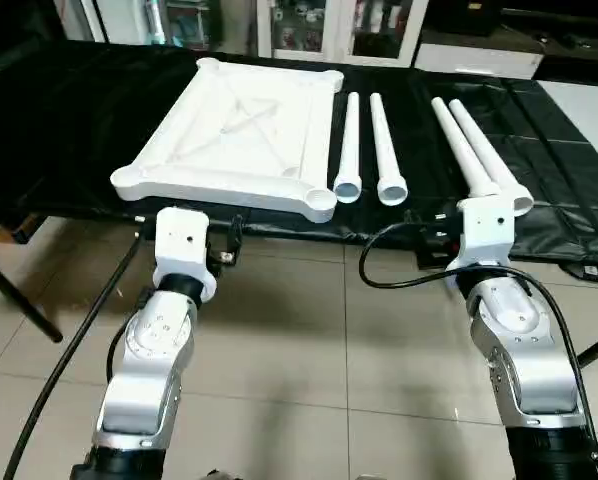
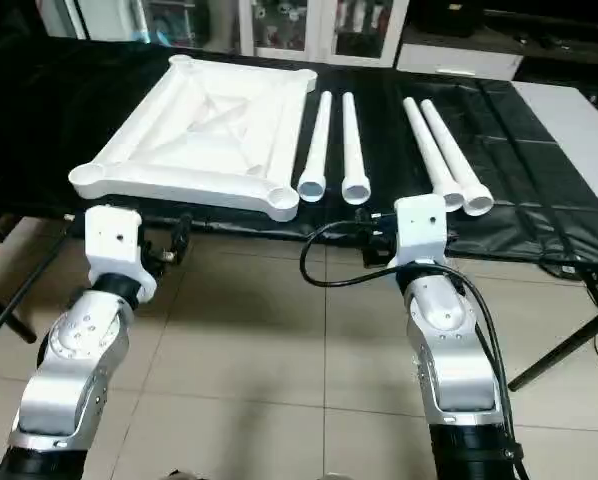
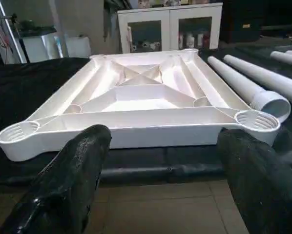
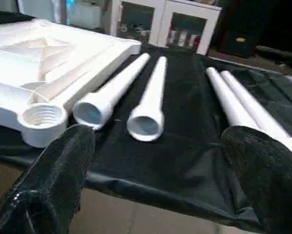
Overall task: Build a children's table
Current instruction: Move to table
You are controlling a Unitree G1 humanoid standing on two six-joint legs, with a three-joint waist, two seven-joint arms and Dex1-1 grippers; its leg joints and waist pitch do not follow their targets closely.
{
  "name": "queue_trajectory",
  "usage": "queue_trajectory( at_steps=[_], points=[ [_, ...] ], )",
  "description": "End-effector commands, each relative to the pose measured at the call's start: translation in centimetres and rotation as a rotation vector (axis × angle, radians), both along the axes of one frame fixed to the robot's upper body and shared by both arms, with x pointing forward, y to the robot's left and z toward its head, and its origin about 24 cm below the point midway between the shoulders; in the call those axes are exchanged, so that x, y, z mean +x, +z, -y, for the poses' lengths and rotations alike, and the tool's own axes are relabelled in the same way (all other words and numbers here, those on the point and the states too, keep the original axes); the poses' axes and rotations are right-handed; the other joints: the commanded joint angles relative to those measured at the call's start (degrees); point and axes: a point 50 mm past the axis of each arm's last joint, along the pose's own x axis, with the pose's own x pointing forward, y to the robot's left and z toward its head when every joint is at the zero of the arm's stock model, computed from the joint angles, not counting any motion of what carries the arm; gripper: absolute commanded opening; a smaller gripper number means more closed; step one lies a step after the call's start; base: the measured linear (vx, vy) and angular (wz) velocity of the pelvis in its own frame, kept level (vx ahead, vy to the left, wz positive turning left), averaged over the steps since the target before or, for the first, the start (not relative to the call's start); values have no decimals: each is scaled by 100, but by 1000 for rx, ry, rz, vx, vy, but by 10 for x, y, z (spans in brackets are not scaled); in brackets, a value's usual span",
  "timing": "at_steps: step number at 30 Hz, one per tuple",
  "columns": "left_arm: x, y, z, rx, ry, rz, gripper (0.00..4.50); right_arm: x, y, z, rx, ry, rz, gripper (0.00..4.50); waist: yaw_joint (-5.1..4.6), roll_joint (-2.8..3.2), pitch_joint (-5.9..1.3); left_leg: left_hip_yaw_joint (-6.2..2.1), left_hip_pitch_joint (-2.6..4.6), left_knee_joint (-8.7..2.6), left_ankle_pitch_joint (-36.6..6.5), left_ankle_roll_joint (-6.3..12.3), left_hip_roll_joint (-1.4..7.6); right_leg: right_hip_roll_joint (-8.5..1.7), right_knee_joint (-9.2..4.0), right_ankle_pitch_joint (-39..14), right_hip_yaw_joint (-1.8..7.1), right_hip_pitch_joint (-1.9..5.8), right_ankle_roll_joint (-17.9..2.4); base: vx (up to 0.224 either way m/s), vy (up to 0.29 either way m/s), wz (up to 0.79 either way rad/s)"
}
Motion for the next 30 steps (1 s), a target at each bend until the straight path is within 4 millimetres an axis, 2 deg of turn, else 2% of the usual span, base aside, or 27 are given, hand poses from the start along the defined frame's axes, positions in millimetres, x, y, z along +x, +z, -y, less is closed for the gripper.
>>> queue_trajectory(
  at_steps=[1,2,3,6,7,8,9,10,12,13,14,15,16,17,18,19,20,21,22,23,24,25,26,27,28,29,30],
  points=[
    [0,4,1,-29,-22,22,390,0,5,-4,24,31,25,450,-57,4,-199,-245,478,-459,-3553,-85,230,-215,-687,-3520,-21,-4,-579,0,0,0],
    [-1,3,2,-40,-24,16,390,-1,6,-7,39,42,33,450,-124,-20,-178,-297,499,-462,-3683,-105,217,-224,-745,-3814,-114,82,-473,0,0,0],
    [-2,1,2,-27,-25,4,390,-2,7,-10,69,48,36,450,-153,38,-154,-379,566,-533,-3862,-161,246,-255,-755,-3672,-187,162,-460,0,0,0],
    [-1,1,2,-16,-25,-4,390,-1,7,-11,76,27,43,450,-203,79,-221,-431,519,-620,-3569,-130,256,-309,-685,-3004,-199,357,-674,76,23,-19],
    [-1,1,2,-16,-25,-4,390,-1,7,-11,76,27,43,450,-216,57,-246,-414,496,-625,-3405,-94,246,-320,-668,-2789,-177,400,-783,110,15,-13],
    [0,1,2,-28,-19,-8,390,0,6,-10,76,26,43,450,-215,95,-281,-381,432,-625,-2979,6,214,-331,-619,-2390,-132,507,-1005,125,10,-4],
    [2,2,1,-26,-15,-8,390,1,7,-10,77,20,46,450,-220,102,-327,-315,462,-594,-2636,122,175,-322,-594,-2015,-102,542,-1278,125,10,-4],
    [3,3,1,-23,-13,-8,390,1,8,-9,82,16,48,450,-239,74,-373,-273,389,-547,-2133,277,112,-310,-550,-1545,-75,680,-1492,128,7,0],
    [3,3,1,-22,-13,-7,390,2,8,-8,84,1,49,450,-201,85,-436,-228,262,-443,-1345,541,-2,-296,-528,-1111,-23,889,-1638,143,8,-1],
    [4,3,1,-21,-14,-7,390,2,7,-6,85,-9,46,450,-182,86,-450,-213,252,-412,-1122,620,-42,-282,-525,-955,-1,933,-1675,159,15,5],
    [4,2,0,-17,-14,-7,390,3,6,-6,81,-13,44,450,-165,132,-478,-230,307,-398,-722,775,-61,-214,-458,-556,-21,946,-1708,185,12,8],
    [4,2,-2,-12,-10,-12,390,4,6,-6,72,-9,48,450,-193,131,-475,-283,421,-397,-377,982,-58,-106,-353,-117,-78,890,-1656,185,12,8],
    [4,3,-3,-10,-7,-12,390,5,7,-7,72,-5,50,450,-216,123,-547,-414,690,-354,232,1398,-33,12,-167,452,-160,759,-1436,232,0,9],
    [4,3,-4,-9,-5,-12,390,6,7,-7,72,-3,51,450,-267,142,-563,-532,890,-322,566,1674,22,49,-30,624,-206,584,-1259,231,-33,10],
    [4,3,-6,-4,3,-13,390,8,8,-9,73,4,50,450,-447,122,-544,-913,1395,-243,1143,2294,309,-46,228,154,-306,-62,-840,231,-33,10],
    [4,3,-7,-1,9,-13,390,9,8,-10,73,9,50,450,-531,95,-570,-1133,1587,-221,1393,2600,477,-149,370,-261,-304,-313,-530,198,-91,-5],
    [4,4,-8,1,12,-12,390,9,8,-11,71,13,50,450,-536,1,-518,-1270,1528,-170,1668,2846,423,-369,440,-573,-162,-456,-133,166,-124,-26],
    [5,4,-9,2,13,-11,390,10,7,-12,73,16,46,450,-4,-419,-596,-539,-376,794,-377,1825,-854,-773,-124,1043,963,1653,-391,166,-124,-26],
    [5,4,-9,4,13,-9,390,10,6,-13,77,18,41,450,158,-290,-510,-602,-589,1074,-786,1445,-707,-1112,-183,2259,1259,1709,-860,189,-1,18],
    [6,5,-9,6,14,-8,390,10,4,-15,78,21,31,450,254,-222,-429,-761,-696,1202,-814,988,-489,-1206,-173,3451,1343,1600,-1195,189,136,48],
    [6,5,-9,6,15,-8,390,10,4,-15,76,21,29,450,290,-225,-398,-941,-867,1141,-568,304,-182,-1058,-48,4658,1141,1603,-1620,189,136,48],
    [6,5,-9,5,16,-8,390,10,3,-16,73,20,28,450,307,-197,-416,-926,-889,912,-221,237,-160,-788,2,4664,879,1620,-1552,-64,104,9],
    [6,4,-9,7,14,-9,390,9,2,-16,74,21,19,450,251,140,-444,-858,-527,164,1080,543,-162,177,230,3488,120,1376,-726,-230,32,-14],
    [6,4,-8,7,11,-10,390,8,1,-16,72,23,12,450,-42,621,-473,-1386,446,-69,973,1375,204,339,739,-46,-451,297,-238,-230,32,-14],
    [6,4,-8,6,10,-13,390,7,0,-17,70,25,8,450,-112,499,-522,-1824,548,-182,367,2768,720,151,1227,-1498,-356,5,-81,-7,-10,-23],
    [6,4,-8,4,5,-15,390,6,-1,-16,65,20,-2,450,-46,471,-504,-1733,534,-76,120,2730,705,67,1283,-1457,-275,-151,25,155,23,-6],
    [6,4,-7,4,2,-16,390,6,-1,-16,63,16,-9,450,-34,406,-478,-1532,460,-116,-170,2557,598,49,1305,-974,-236,-223,278,155,23,-6]
  ],
)
